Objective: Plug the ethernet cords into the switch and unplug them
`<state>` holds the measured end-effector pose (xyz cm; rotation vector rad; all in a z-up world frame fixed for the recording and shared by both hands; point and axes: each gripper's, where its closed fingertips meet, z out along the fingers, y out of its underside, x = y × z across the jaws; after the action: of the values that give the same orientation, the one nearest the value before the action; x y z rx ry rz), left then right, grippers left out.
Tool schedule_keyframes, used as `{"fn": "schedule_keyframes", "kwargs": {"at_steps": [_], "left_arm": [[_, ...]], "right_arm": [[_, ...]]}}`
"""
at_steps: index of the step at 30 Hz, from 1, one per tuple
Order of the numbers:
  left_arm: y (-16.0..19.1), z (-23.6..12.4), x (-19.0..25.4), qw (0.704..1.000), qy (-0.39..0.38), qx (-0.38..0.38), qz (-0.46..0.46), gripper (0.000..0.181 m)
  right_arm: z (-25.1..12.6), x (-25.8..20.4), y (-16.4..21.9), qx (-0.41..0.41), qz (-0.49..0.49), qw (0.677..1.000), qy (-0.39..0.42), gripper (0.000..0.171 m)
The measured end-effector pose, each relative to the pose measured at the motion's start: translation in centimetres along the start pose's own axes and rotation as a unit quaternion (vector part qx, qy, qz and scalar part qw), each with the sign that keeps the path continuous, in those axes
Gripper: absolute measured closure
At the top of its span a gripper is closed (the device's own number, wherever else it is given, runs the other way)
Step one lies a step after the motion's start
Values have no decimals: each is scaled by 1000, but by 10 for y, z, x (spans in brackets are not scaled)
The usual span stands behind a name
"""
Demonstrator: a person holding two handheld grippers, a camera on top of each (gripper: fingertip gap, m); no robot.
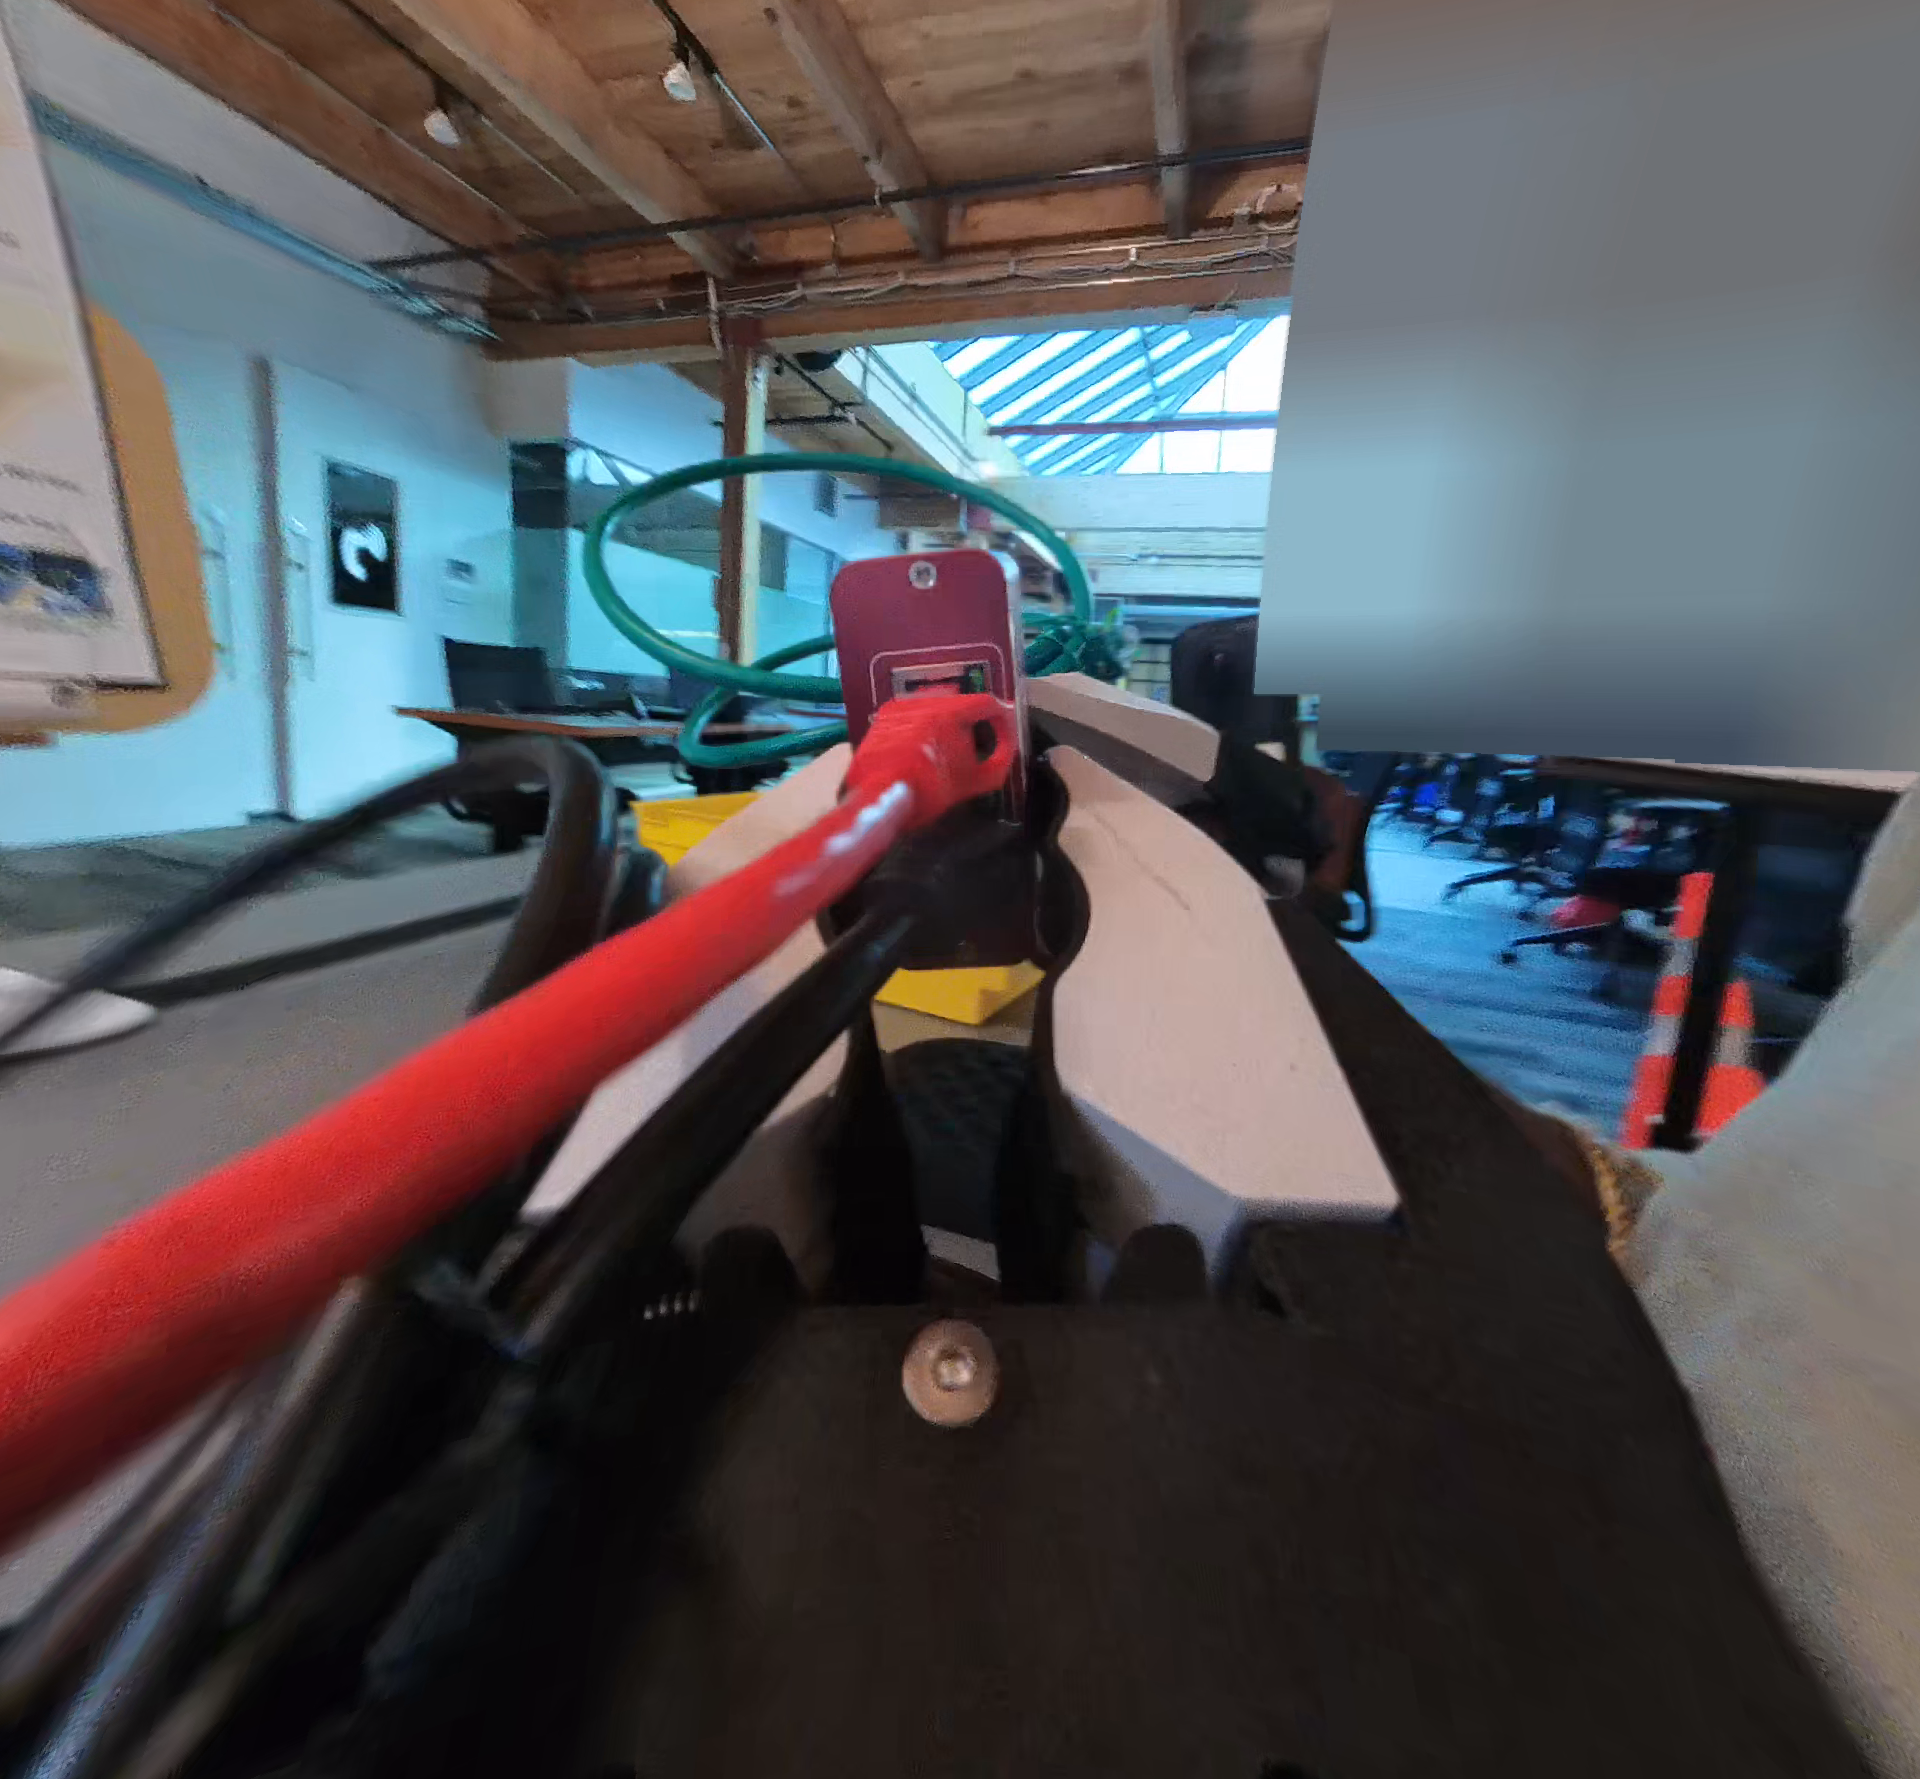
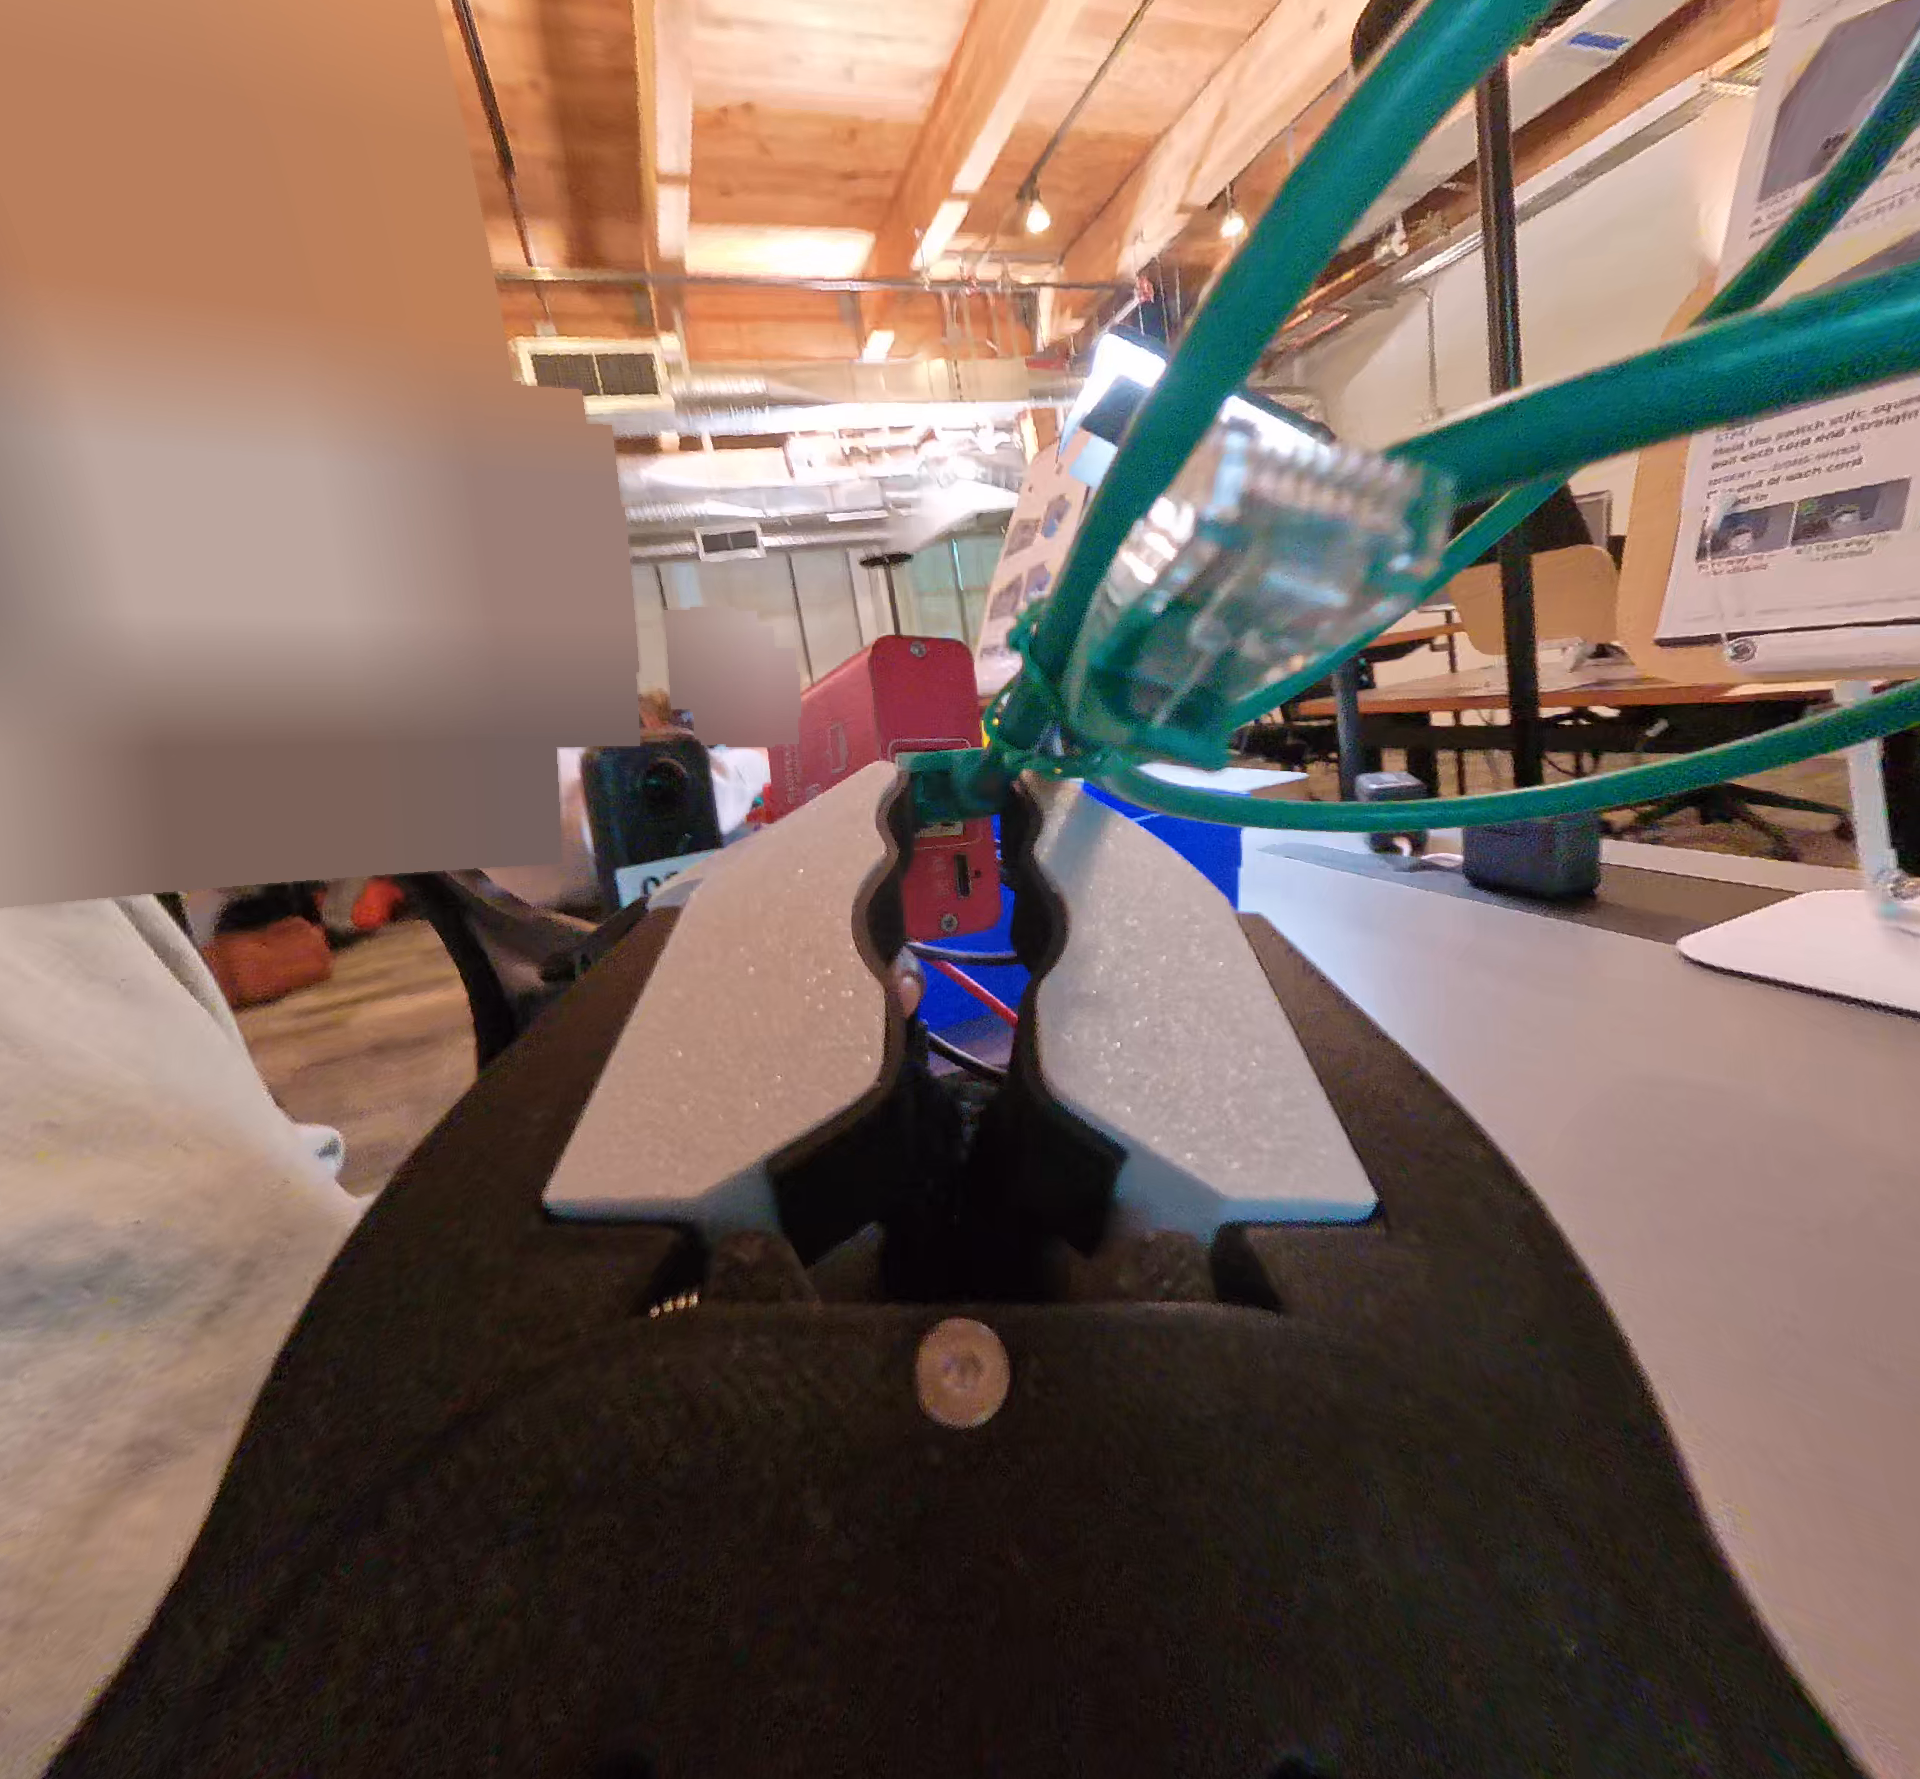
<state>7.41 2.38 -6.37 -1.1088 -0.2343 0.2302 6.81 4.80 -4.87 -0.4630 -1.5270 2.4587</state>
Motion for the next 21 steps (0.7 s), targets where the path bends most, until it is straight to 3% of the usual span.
{"fn": "schedule_keyframes", "kwargs": {"at_steps": [4,6,7,9,14,19,21], "left_arm": [[0,-3,-7,988,35,23,-146,154],[-39,-29,-21,960,71,141,-232,155],[-54,-41,-36,942,68,183,-272,156],[-41,-39,-43,971,29,125,-202,155],[-9,-12,-10,994,49,11,-94,154],[-3,-12,-14,992,41,6,-117,154],[-3,-12,-13,993,42,2,-108,155]], "right_arm": [[-4,7,-7,8,-50,998,38,156],[-47,39,-53,84,-105,982,131,158],[-71,52,-71,83,-136,973,167,158],[-104,73,-76,-18,-197,951,236,158],[-194,113,-85,-240,-253,826,443,158],[-284,145,-78,-397,-226,660,596,157],[-295,157,-71,-427,-197,643,604,157]]}}
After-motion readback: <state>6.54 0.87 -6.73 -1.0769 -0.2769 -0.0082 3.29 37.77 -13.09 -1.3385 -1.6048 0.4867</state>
